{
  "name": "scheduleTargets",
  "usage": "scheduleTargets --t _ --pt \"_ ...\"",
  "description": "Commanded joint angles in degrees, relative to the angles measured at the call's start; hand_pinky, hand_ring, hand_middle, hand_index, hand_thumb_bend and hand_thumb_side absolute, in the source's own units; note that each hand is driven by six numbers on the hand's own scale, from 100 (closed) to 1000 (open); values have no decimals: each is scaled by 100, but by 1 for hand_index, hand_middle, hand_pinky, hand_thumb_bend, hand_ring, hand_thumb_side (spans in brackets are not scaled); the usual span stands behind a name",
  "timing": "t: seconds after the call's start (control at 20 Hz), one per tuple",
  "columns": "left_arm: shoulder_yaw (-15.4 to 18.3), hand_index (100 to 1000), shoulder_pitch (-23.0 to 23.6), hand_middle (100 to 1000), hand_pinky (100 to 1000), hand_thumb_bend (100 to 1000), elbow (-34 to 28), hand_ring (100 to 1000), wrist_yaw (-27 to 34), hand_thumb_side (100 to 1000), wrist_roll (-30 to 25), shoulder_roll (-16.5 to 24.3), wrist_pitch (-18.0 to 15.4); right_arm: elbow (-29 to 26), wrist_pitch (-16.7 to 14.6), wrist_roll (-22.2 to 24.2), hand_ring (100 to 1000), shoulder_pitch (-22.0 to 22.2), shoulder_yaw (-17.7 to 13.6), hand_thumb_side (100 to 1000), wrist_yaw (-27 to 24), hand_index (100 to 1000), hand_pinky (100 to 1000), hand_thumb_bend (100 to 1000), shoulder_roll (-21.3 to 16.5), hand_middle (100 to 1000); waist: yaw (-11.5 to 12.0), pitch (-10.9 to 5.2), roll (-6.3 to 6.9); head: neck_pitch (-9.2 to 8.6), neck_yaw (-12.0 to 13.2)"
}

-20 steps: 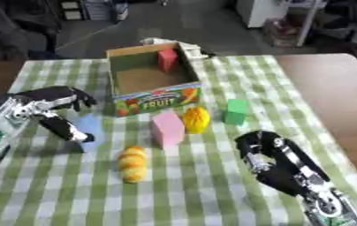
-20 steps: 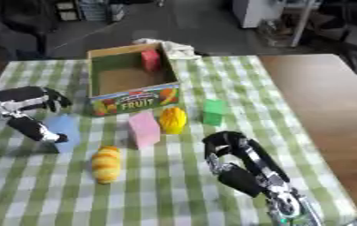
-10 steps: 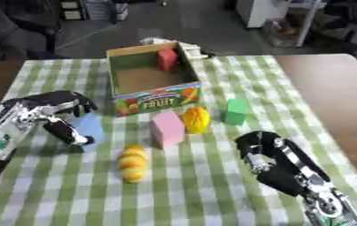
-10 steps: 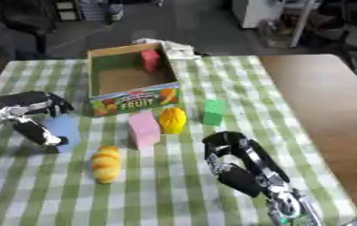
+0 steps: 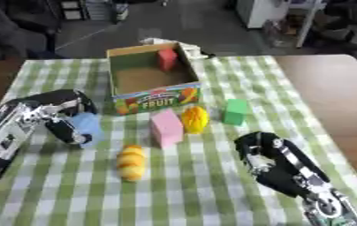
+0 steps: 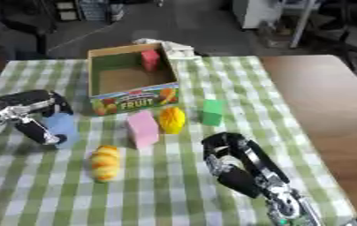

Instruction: Pick up objects on the table and place them in the box.

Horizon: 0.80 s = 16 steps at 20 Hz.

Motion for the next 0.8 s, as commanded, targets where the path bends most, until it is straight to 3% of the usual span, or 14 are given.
scheduleTargets --t 0.05,0.1,0.15,0.2,0.4,0.8 --pt "110 721 -170 513 571 377 -472 493 199 145 -71 464 -36 -54 -8 18 739 -22 -19 486 -6 701 662 100 -64 586 5 -58 25 26 4" --pt "126 721 -200 513 573 379 -587 494 289 145 -100 554 -33 -51 -10 26 739 -21 -17 487 -5 701 662 100 -65 586 3 -57 29 26 3" --pt "142 723 -234 515 576 324 -687 495 370 182 -125 628 -21 -47 -13 33 739 -19 -16 487 -3 700 662 100 -66 586 0 -56 32 26 5" --pt "163 724 -270 517 578 380 -777 500 431 144 -144 683 -12 -43 -14 38 739 -17 -18 487 0 700 662 100 -66 586 -7 -54 36 26 9" --pt "278 727 -512 519 586 382 -905 505 485 137 -154 679 -20 -30 -24 70 739 -23 -4 489 2 700 661 100 -50 586 -55 -42 28 26 21" --pt "481 739 -1150 538 622 435 -137 530 -392 135 176 12 -515 -31 -40 145 739 -98 48 494 -23 700 661 100 8 586 -356 58 -22 26 162"
